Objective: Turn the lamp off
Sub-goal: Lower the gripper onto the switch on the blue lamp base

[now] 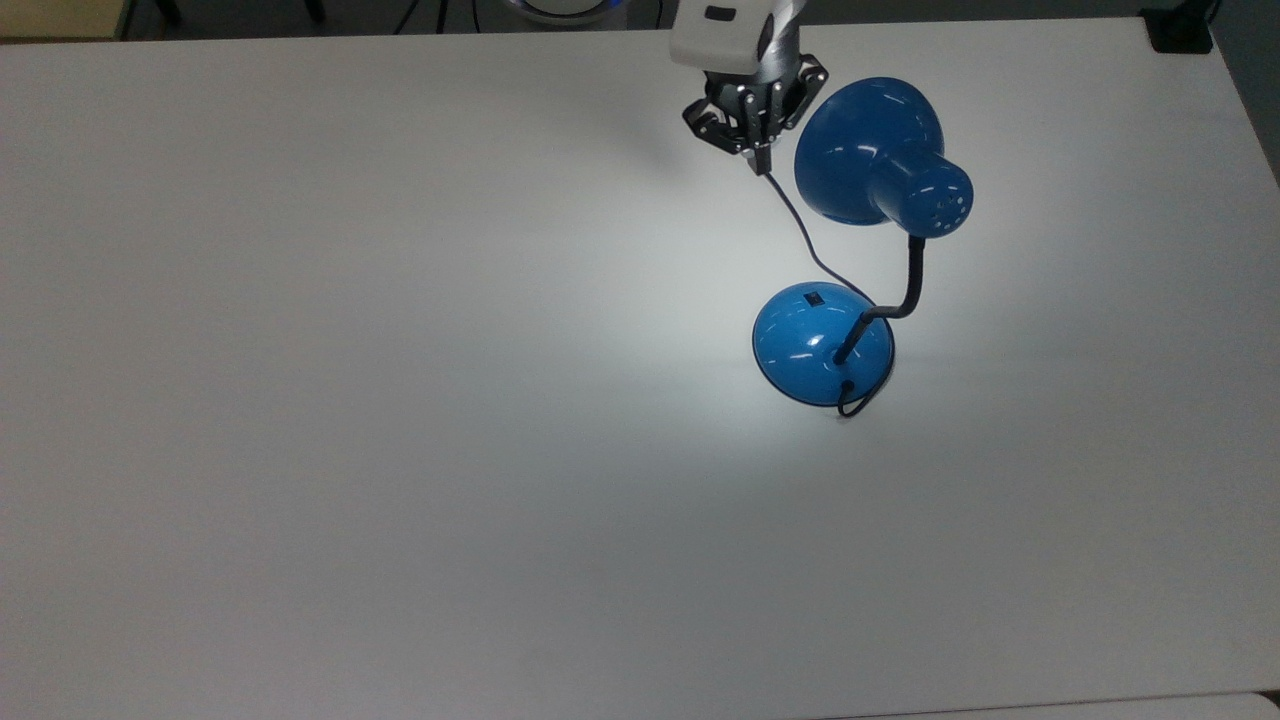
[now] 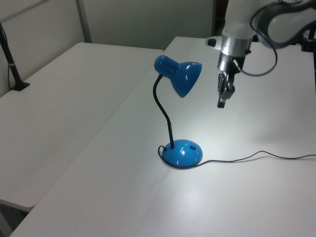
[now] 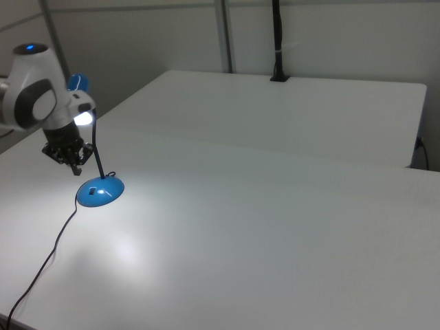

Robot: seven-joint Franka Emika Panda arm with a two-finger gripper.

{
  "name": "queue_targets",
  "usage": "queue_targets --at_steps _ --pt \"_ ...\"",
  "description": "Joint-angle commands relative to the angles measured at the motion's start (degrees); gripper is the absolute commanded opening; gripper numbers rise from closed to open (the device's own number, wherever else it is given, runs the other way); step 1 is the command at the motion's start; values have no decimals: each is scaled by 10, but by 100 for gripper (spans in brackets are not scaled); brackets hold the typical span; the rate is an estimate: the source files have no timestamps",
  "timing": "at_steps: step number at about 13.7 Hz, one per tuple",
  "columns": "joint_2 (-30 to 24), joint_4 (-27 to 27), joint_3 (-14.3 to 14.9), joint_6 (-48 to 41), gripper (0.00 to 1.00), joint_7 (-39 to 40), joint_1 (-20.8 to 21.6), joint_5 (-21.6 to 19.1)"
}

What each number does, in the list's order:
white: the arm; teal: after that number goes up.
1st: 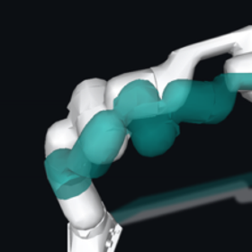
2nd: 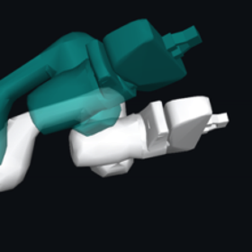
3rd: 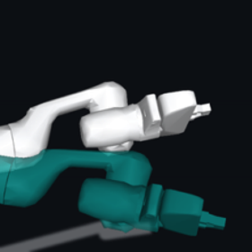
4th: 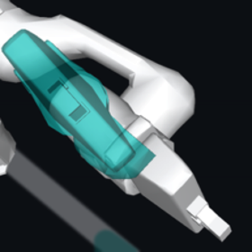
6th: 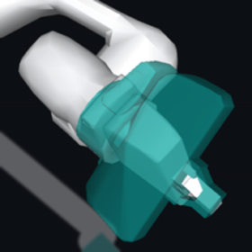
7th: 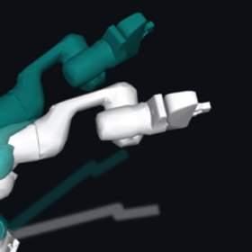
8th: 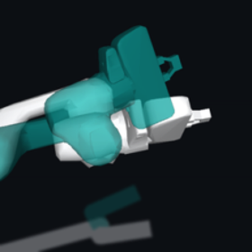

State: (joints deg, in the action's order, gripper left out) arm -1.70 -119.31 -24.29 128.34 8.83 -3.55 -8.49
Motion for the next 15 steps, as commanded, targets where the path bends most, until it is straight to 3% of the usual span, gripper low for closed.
queue_targets --at_steps 1,7,15 --pt "17 -48 -38 103 0 -106 5 65" --pt "95 -42 -38 181 0 -266 23 234" --pt "160 19 -32 183 0 -303 36 271"
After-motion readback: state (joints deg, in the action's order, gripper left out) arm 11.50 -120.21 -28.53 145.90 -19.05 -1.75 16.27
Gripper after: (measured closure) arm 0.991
